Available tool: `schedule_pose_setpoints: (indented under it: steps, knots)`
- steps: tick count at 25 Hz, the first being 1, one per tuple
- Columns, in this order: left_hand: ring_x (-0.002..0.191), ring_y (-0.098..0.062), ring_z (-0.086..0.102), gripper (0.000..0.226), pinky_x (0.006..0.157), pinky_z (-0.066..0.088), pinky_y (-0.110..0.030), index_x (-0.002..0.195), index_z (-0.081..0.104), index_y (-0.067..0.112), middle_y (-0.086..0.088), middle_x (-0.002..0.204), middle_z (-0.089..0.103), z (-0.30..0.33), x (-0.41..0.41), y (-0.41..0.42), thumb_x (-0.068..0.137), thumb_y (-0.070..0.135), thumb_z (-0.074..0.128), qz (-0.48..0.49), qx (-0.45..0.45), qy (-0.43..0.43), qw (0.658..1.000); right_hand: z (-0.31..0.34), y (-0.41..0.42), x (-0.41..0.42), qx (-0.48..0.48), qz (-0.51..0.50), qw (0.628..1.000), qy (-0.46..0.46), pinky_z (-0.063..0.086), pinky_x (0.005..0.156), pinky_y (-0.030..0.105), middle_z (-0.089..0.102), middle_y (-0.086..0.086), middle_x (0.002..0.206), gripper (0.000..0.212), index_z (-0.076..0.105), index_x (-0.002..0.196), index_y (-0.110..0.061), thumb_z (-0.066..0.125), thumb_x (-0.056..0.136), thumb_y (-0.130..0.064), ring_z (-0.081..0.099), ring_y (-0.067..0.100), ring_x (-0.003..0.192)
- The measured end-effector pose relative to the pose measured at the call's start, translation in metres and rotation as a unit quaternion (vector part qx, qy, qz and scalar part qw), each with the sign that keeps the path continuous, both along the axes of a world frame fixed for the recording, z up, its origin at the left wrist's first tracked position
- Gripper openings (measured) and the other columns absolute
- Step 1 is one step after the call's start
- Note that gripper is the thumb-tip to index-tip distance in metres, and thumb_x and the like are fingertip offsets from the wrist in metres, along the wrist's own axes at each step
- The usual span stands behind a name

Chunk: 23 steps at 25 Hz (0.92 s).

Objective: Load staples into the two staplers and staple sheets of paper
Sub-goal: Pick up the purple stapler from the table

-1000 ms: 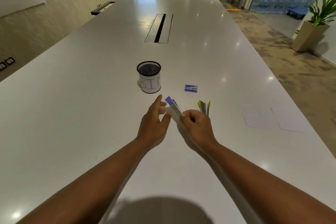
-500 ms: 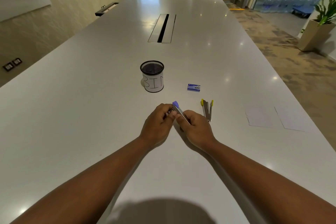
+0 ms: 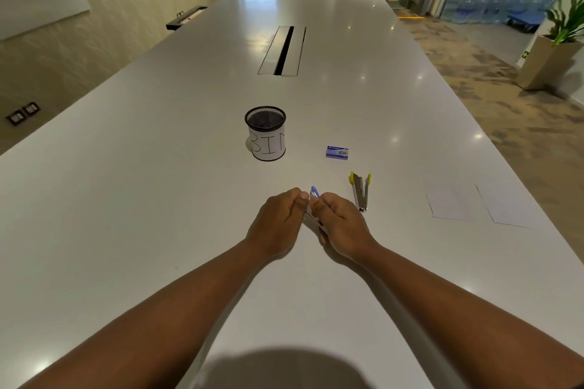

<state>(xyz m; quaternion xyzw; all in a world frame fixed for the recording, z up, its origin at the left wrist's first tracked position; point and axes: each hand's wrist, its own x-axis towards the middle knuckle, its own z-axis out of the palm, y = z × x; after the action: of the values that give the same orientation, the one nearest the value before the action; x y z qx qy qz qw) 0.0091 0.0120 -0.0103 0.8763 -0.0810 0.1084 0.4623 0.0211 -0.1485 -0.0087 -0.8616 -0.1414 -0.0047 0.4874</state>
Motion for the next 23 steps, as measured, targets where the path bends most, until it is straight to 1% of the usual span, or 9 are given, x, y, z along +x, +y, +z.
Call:
schedule_pose_setpoints:
  steps: [2,4,7,10,12,14,16,19,23]
  knots:
    - [0.057,-0.011,0.041,0.045,0.058,0.042,-0.048,0.072,0.045,0.018,0.000,0.061,0.048,-0.003,0.000,0.001,0.105,0.047,0.032,0.005,-0.017,-0.008,1.000,-0.001,-0.001,-0.001,0.097,-0.012,0.995,0.037,0.048,0.051,0.037,0.053,-0.006,0.054,0.051,0.050,0.076,-0.016,0.040,0.098,-0.061,0.054,0.015,0.049]
    - [0.058,-0.014,0.041,0.045,0.058,0.042,-0.048,0.073,0.044,0.018,0.000,0.061,0.047,-0.004,-0.002,0.001,0.106,0.047,0.033,0.005,-0.028,-0.014,1.000,-0.002,0.000,-0.002,0.152,-0.018,0.987,0.053,0.049,0.047,0.036,0.055,-0.002,0.054,0.050,0.049,0.079,-0.017,0.042,0.098,-0.062,0.058,0.018,0.044]
    - [0.061,-0.020,0.045,0.044,0.060,0.043,-0.041,0.078,0.049,0.013,-0.008,0.067,0.053,-0.002,-0.001,0.001,0.106,0.044,0.035,-0.001,-0.051,0.000,0.999,-0.002,0.000,-0.001,0.164,-0.038,0.985,0.035,0.051,0.050,0.038,0.057,-0.003,0.059,0.044,0.050,0.082,-0.016,0.045,0.102,-0.054,0.059,0.014,0.049]
    - [0.065,-0.010,0.047,0.037,0.060,0.040,-0.029,0.081,0.054,0.012,-0.010,0.072,0.057,-0.001,0.004,0.004,0.104,0.038,0.043,0.007,-0.101,0.009,0.995,-0.003,-0.002,0.000,0.173,-0.057,0.983,-0.001,0.044,0.049,0.026,0.052,-0.004,0.059,0.034,0.049,0.080,-0.022,0.048,0.103,-0.048,0.050,0.011,0.052]
    - [0.069,-0.009,0.051,0.026,0.065,0.043,-0.026,0.084,0.060,0.015,-0.005,0.075,0.061,-0.002,0.009,0.008,0.103,0.028,0.048,0.028,-0.146,0.034,0.988,-0.004,-0.003,-0.002,0.173,-0.063,0.983,-0.014,0.044,0.051,0.022,0.055,0.000,0.058,0.028,0.051,0.082,-0.024,0.053,0.102,-0.044,0.052,0.012,0.051]
    - [0.073,-0.014,0.053,0.020,0.070,0.045,-0.029,0.089,0.066,0.015,0.001,0.077,0.061,-0.003,0.015,0.011,0.103,0.018,0.051,0.050,-0.228,0.070,0.970,-0.004,-0.004,-0.004,0.147,-0.077,0.986,-0.027,0.046,0.053,0.020,0.061,0.006,0.060,0.025,0.053,0.082,-0.021,0.061,0.099,-0.039,0.056,0.015,0.053]
    - [0.074,-0.018,0.051,0.019,0.071,0.043,-0.037,0.095,0.069,0.013,-0.001,0.078,0.061,-0.003,0.020,0.013,0.103,0.012,0.051,0.062,-0.288,0.097,0.951,-0.002,-0.005,-0.006,0.125,-0.086,0.988,-0.040,0.045,0.054,0.021,0.062,0.004,0.064,0.023,0.056,0.080,-0.018,0.070,0.094,-0.030,0.054,0.013,0.055]
    - [0.071,-0.020,0.054,0.020,0.067,0.046,-0.034,0.101,0.069,0.016,-0.004,0.078,0.063,-0.004,0.021,0.013,0.103,0.014,0.050,0.078,-0.265,0.094,0.957,-0.003,-0.008,-0.010,0.127,-0.095,0.986,-0.050,0.047,0.059,0.019,0.065,-0.008,0.067,0.021,0.058,0.080,-0.015,0.078,0.086,-0.017,0.058,0.006,0.059]
    - [0.083,-0.010,0.063,0.020,0.068,0.044,-0.006,0.109,0.071,0.019,0.002,0.094,0.071,-0.006,0.021,0.008,0.103,0.018,0.051,0.138,-0.152,0.048,0.977,-0.004,-0.013,-0.020,0.124,-0.131,0.983,-0.043,0.054,0.065,0.019,0.071,-0.009,0.075,0.025,0.057,0.085,-0.021,0.081,0.082,-0.015,0.068,0.009,0.067]
